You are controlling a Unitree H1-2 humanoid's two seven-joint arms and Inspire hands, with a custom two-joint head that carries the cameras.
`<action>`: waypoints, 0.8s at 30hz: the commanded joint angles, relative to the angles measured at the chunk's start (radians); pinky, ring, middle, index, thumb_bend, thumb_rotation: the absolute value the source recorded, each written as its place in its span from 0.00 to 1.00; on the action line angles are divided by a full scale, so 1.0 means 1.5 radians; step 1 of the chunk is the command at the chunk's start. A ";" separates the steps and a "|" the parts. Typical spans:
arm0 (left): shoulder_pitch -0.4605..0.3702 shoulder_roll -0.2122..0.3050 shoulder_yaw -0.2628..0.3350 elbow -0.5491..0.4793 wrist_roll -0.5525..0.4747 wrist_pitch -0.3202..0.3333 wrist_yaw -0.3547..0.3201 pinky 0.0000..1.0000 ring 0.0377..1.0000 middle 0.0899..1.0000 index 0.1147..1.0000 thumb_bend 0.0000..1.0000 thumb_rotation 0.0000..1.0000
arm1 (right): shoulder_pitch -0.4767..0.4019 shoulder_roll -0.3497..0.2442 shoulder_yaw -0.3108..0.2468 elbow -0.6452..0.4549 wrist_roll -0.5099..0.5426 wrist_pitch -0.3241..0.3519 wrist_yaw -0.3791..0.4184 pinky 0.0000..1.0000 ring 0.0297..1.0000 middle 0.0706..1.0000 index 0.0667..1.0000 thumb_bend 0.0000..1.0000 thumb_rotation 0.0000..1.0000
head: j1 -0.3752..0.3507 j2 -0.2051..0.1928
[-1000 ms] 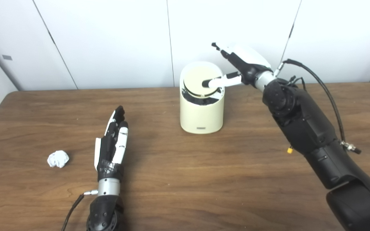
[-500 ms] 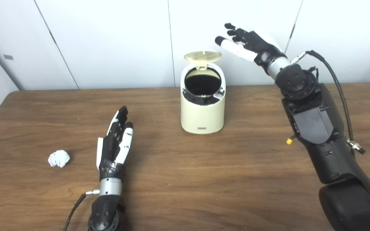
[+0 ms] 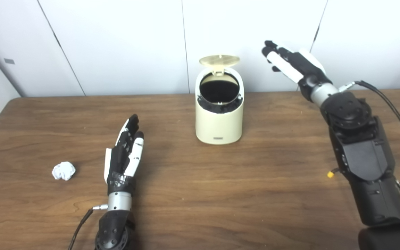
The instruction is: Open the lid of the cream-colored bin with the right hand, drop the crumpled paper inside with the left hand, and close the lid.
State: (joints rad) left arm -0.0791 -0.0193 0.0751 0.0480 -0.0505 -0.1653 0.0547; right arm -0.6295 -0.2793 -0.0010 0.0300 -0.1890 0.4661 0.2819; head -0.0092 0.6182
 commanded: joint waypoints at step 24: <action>0.031 0.010 0.009 -0.005 -0.039 0.017 -0.027 1.00 0.99 0.97 0.95 0.26 0.60 | 0.176 0.093 -0.098 -0.037 0.186 -0.197 -0.087 1.00 0.98 0.97 0.94 0.60 0.92 | -0.017 0.025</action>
State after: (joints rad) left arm -0.0641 -0.0056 0.0856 0.0276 -0.0964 -0.1274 0.0196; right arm -0.3437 -0.1440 -0.1467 0.0018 0.0770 0.2286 0.1596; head -0.0338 0.6550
